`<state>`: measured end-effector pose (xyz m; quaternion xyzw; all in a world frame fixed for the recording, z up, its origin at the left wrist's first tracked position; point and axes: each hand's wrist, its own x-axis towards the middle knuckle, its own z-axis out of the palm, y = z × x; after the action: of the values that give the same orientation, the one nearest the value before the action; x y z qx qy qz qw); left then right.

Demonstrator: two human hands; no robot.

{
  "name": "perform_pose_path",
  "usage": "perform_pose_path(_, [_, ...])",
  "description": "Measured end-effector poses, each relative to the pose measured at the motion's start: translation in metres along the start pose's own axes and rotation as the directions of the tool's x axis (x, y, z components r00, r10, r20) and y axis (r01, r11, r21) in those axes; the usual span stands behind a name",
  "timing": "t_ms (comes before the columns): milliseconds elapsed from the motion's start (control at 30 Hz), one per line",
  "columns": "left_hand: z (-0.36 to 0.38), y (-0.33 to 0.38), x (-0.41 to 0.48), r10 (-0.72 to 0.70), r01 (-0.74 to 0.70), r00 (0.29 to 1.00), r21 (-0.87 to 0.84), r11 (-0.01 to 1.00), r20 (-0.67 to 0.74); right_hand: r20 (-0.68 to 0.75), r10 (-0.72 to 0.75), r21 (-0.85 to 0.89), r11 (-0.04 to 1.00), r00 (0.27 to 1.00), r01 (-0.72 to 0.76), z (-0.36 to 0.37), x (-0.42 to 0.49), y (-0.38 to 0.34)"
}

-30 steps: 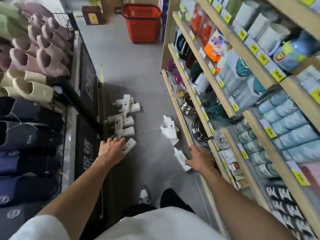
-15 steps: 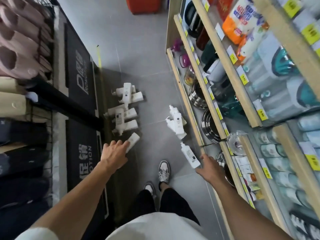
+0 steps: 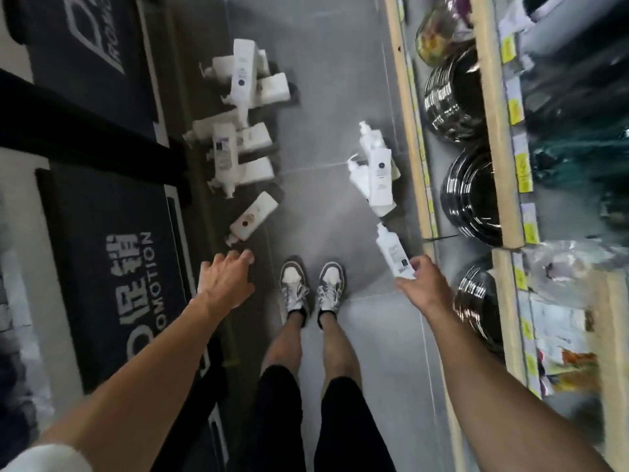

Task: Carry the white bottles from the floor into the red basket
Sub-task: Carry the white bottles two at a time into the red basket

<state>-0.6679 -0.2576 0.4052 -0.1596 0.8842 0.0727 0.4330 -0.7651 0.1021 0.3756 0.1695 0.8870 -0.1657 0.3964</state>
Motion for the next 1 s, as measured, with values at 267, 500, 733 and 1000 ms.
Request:
perform_pose_path(267, [0.056,0.005,0.140,0.023,-0.025,0.999,0.029,0.999,0.042,-0.023,0.059,0.023,0.998,0.998,-0.059,0.069,0.126,0.011])
perform_pose_path(500, [0.096,-0.001,0.251,-0.002,0.002,0.998,-0.003,1.000,0.058,-0.028,0.085,-0.024,0.996,0.996,-0.086,0.108,0.219,0.031])
perform_pose_path(733, [0.137,-0.016,0.348,-0.115,0.116,0.993,-0.228,0.967,0.018,-0.034,0.118,-0.025,0.993,0.992,-0.119,0.149,0.295,0.053])
perform_pose_path(1000, [0.212,-0.062,0.428,-0.216,0.201,0.973,-0.171,0.965,-0.076,-0.030,0.191,-0.002,0.982,0.981,-0.191,0.219,0.350,0.105])
